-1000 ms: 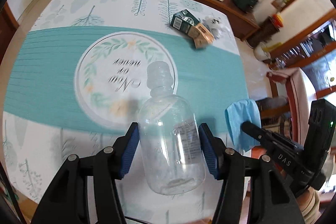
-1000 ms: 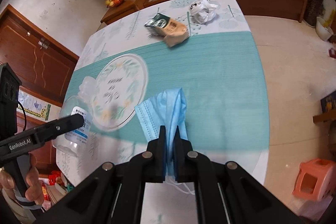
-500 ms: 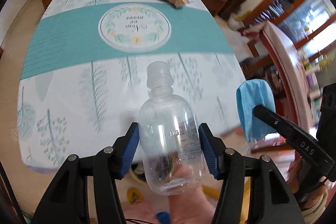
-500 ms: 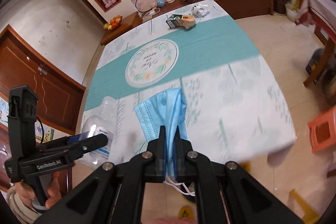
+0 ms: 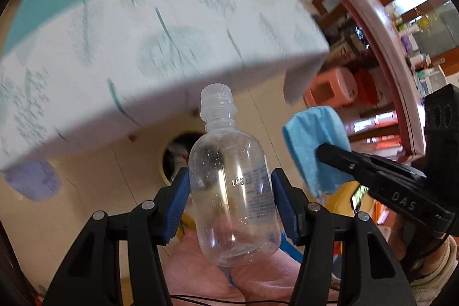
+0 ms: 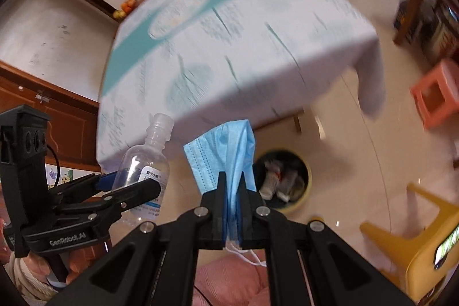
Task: Collect trash
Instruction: 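Carry the mask and bottle down over the black bin, then open both tools to drop the mask and bottle into the bin, then raise both tools back over the table toward the carton and bag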
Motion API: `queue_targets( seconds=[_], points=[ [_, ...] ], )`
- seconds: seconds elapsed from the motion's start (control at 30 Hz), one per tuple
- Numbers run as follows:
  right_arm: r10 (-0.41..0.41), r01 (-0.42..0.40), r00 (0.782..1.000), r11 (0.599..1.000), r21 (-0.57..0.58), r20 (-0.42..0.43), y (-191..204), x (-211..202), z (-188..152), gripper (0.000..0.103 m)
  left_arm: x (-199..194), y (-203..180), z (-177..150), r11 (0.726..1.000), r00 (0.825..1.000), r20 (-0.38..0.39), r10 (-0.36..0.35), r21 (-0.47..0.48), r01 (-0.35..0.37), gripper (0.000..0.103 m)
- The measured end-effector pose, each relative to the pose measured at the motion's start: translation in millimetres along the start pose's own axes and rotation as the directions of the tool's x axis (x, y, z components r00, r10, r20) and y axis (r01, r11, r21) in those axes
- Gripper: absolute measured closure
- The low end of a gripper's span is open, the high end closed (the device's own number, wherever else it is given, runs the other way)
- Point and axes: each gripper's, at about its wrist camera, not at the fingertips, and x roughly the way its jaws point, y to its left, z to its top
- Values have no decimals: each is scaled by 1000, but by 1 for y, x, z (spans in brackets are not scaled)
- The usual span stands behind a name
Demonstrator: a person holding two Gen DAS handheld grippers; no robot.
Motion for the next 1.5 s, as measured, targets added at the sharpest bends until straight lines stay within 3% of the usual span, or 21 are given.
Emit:
queue_targets(
  seconds=[0.13,0.3,0.4,0.53,0.8,0.9,0.97,1.03,1.07,1.13,1.5],
  points=[
    [-14,18,997,999,47,-78,-30,38,-20,99,49,0,-13,1000,996,-94,2,-19,-4,47],
    [-23,48,982,990,130,-187,-81,116,-40,98,132,17,-26,998,982,-186,22,-61,-34,47],
    [-30,73,972,981,179,-232,-108,163,-46,98,186,36,-30,995,977,-205,54,-73,-70,46],
    [-38,107,956,968,226,-290,-141,231,-48,98,247,61,-27,990,971,-236,35,-124,-66,46],
    [-46,122,944,968,218,-326,-170,330,-54,95,333,98,-16,982,975,-212,71,-156,-106,47],
    [-41,130,942,960,248,-333,-177,351,-55,94,344,104,-16,982,972,-211,101,-138,-132,41],
    [-35,134,941,952,275,-337,-179,361,-56,89,345,107,-20,981,971,-207,120,-128,-149,38],
    [-23,131,940,945,298,-340,-180,372,-57,72,344,109,-26,979,969,-210,131,-128,-160,38],
    [-20,130,941,944,304,-339,-180,374,-57,58,343,110,-29,978,968,-210,135,-130,-164,37],
    [-30,133,943,946,295,-330,-177,373,-56,43,339,114,-34,977,969,-207,138,-134,-168,37],
    [-77,149,950,963,223,-303,-161,333,-55,42,284,119,-50,963,976,-152,154,-198,-183,37]
  ],
)
